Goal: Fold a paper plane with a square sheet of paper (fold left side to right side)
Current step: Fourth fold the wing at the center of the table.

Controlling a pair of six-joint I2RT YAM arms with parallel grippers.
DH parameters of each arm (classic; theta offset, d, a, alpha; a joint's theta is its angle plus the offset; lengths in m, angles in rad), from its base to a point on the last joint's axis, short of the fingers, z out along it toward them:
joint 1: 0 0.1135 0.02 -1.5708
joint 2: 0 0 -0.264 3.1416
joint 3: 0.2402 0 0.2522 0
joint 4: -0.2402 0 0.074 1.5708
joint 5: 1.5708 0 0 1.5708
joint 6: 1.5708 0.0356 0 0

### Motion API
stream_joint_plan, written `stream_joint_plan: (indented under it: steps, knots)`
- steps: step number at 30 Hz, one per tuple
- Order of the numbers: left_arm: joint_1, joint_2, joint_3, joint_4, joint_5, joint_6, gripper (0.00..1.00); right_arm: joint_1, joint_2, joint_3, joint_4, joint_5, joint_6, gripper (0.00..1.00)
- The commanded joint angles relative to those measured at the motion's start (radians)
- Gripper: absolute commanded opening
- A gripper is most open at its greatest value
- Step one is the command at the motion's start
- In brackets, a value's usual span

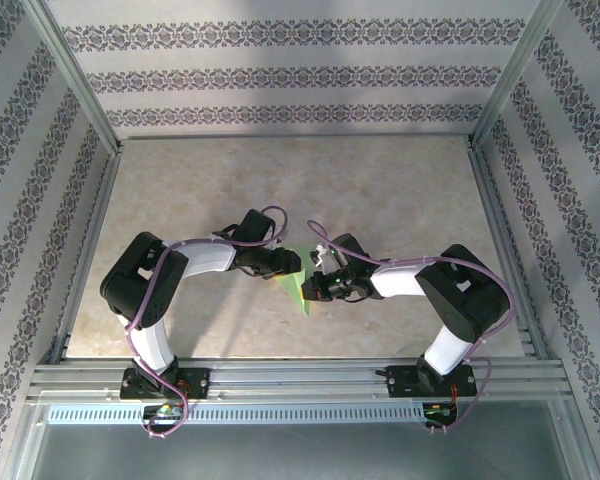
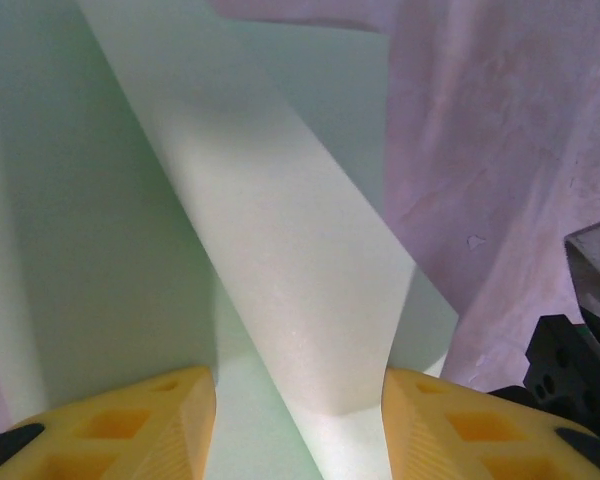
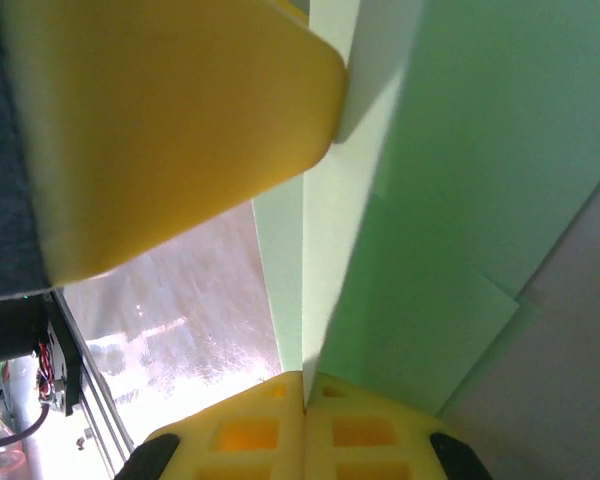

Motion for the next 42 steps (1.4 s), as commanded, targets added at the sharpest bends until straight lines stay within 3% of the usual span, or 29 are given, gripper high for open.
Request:
stream_joint_plan:
  steps: [1, 8, 20, 25, 42]
  knots:
    - [-0.017, 0.032, 0.021, -0.09, -0.04, 0.03, 0.49, -0.008, 0.011, -0.007, 0.02, -0.02, 0.005, 0.02]
    - [-0.02, 0.048, 0.027, -0.106, -0.057, 0.029, 0.49, -0.011, -0.017, -0.01, 0.018, -0.017, 0.015, 0.1]
    - [-0.02, 0.056, 0.035, -0.115, -0.058, 0.029, 0.48, -0.096, -0.18, -0.051, -0.016, -0.052, 0.031, 0.34]
    - [-0.021, 0.05, 0.032, -0.115, -0.058, 0.029, 0.48, -0.135, -0.146, -0.029, 0.004, -0.078, 0.051, 0.32]
    - [-0.023, 0.053, 0.037, -0.109, -0.056, 0.027, 0.48, -0.104, 0.025, 0.033, 0.128, -0.081, 0.122, 0.3]
